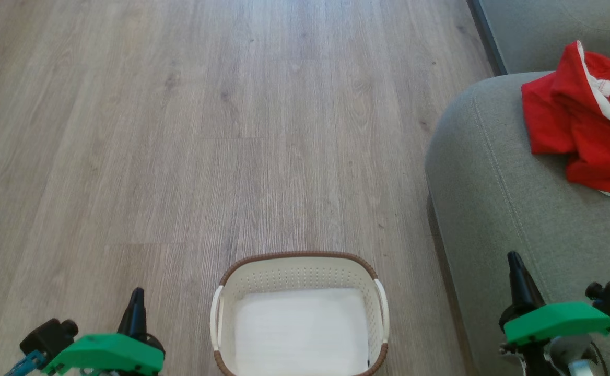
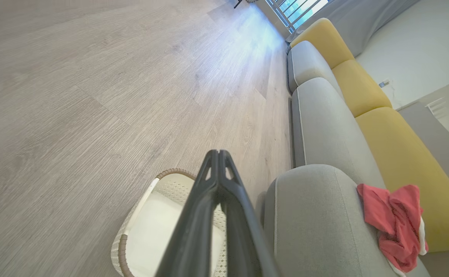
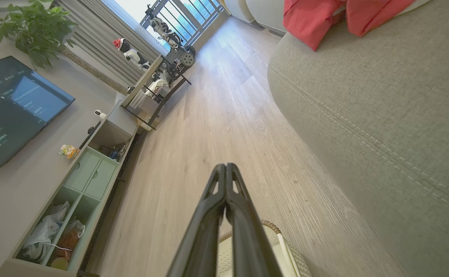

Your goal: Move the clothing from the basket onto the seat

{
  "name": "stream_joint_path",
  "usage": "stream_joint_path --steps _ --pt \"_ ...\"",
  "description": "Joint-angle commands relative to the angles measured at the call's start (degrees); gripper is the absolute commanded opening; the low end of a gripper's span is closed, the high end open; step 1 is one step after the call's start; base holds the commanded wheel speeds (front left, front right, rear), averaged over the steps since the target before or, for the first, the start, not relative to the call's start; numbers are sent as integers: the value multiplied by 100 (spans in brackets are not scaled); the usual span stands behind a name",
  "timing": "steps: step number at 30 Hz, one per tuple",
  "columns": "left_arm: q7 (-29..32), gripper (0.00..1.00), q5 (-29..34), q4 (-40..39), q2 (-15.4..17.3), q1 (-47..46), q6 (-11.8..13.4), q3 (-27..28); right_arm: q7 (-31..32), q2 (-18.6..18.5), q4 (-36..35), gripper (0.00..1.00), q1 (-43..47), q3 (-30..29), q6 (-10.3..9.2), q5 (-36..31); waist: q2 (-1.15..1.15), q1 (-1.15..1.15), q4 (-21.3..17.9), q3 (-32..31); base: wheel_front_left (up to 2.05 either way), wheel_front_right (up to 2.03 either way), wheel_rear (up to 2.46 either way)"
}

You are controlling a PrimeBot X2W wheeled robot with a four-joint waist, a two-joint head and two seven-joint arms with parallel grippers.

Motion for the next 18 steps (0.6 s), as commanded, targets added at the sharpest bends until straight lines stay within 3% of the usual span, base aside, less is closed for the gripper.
stream_joint_path --steps 1,18 --pt "37 0 -134 -141 30 -302 -62 192 41 -2 -227 0 -314 28 -1 152 0 0 -1 2 0 0 0" --pt "314 0 -1077 -100 -72 -496 -349 499 325 0 -258 0 -407 -70 -1 1245 0 0 -24 34 0 0 0"
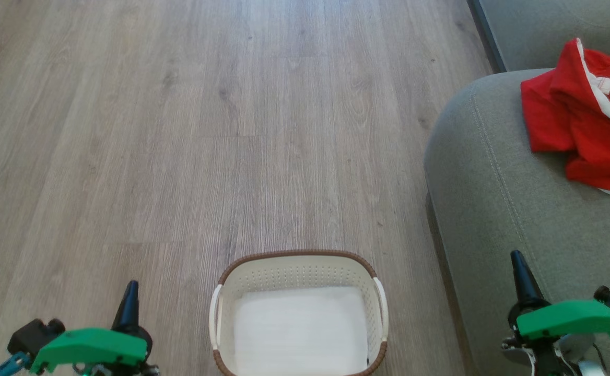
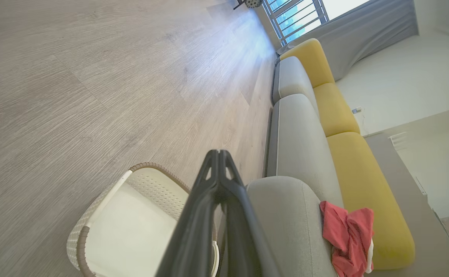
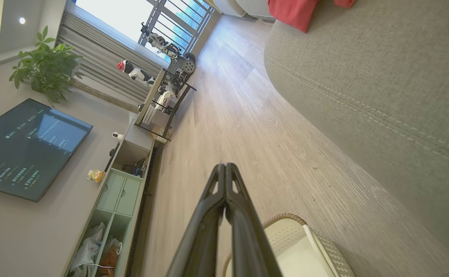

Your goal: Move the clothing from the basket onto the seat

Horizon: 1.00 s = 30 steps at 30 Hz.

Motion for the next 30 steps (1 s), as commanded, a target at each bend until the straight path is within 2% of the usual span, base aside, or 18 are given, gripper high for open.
stream_joint_path --steps 1,30 --pt "51 0 -194 -164 10 -390 -96 223 72 -3 -225 0 -371 15 0 229 0 0 -3 4 0 0 0" --pt "533 0 -1793 -91 -171 -722 -585 757 557 2 -277 0 -529 -152 -1 2091 0 0 -42 59 0 0 0"
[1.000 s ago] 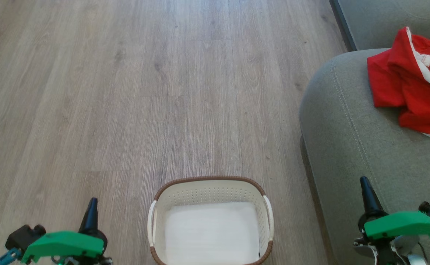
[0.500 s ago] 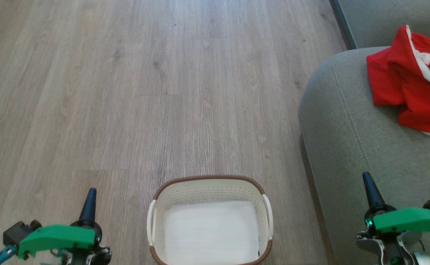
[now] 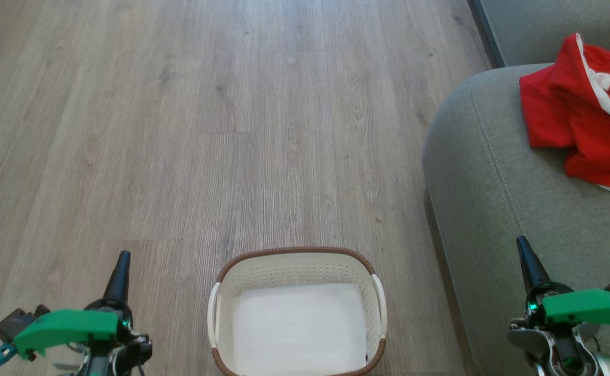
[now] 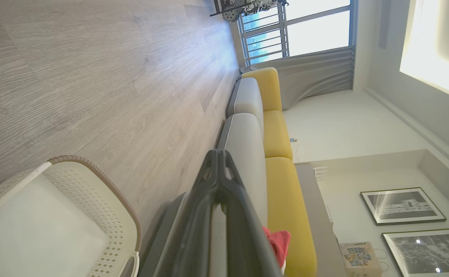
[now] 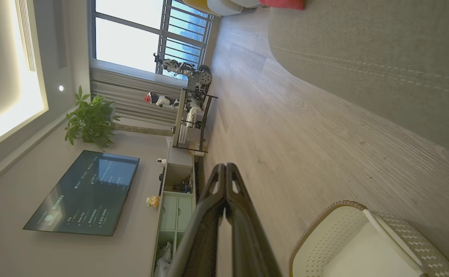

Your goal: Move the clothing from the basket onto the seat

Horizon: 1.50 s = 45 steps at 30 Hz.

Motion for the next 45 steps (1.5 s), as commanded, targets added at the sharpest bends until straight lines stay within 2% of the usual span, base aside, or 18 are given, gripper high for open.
stream_joint_path --steps 1,21,45 --pt "42 0 -160 -156 16 -306 -66 256 63 -13 -218 0 -321 57 -1 184 0 0 -2 3 0 0 0" --pt "361 0 -1203 -108 -106 -524 -386 611 382 -10 -252 0 -425 -53 -1 1403 0 0 -27 39 0 0 0" --pt "380 0 -1199 -107 -121 -528 -390 634 387 -8 -252 0 -426 -57 -1 1415 0 0 -28 39 0 0 0"
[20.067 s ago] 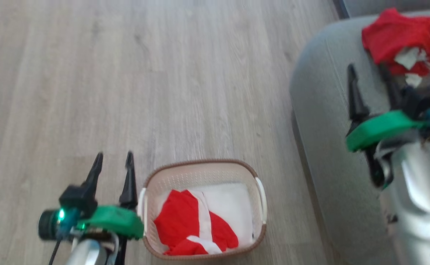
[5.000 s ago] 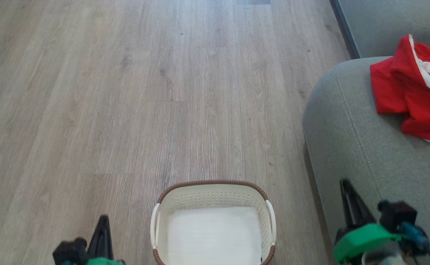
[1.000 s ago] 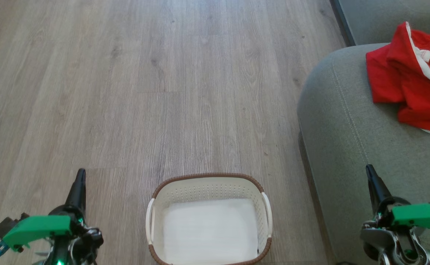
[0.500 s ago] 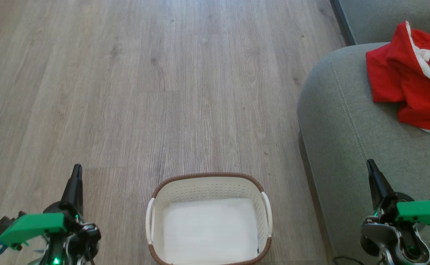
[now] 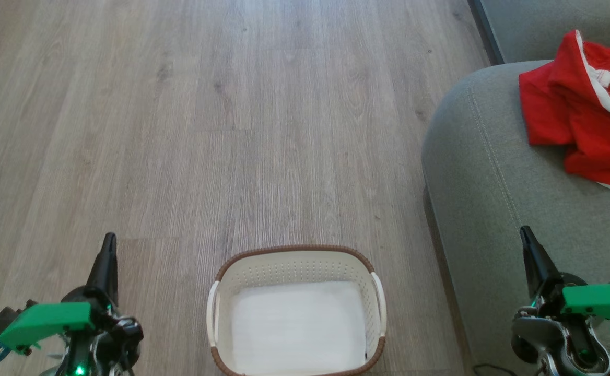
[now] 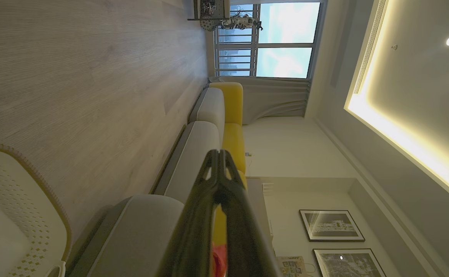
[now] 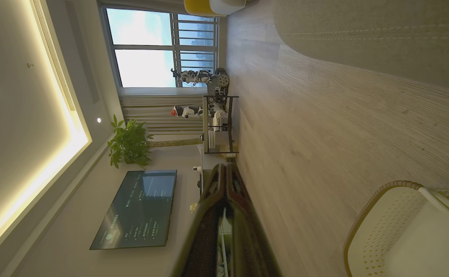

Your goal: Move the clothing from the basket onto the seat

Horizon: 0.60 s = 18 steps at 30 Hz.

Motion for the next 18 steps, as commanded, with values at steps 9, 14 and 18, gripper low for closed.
stream_joint_path --steps 9,14,18 --pt "22 0 -1 -154 31 -282 -37 199 27 -20 -219 0 -296 93 -1 30 0 0 0 0 0 0 0" --pt "25 0 2 -154 29 -283 -37 202 28 -19 -219 0 -296 93 -1 30 0 0 0 0 0 0 0" --pt "26 0 3 -154 28 -283 -37 203 28 -19 -219 0 -296 92 -1 30 0 0 0 0 0 0 0"
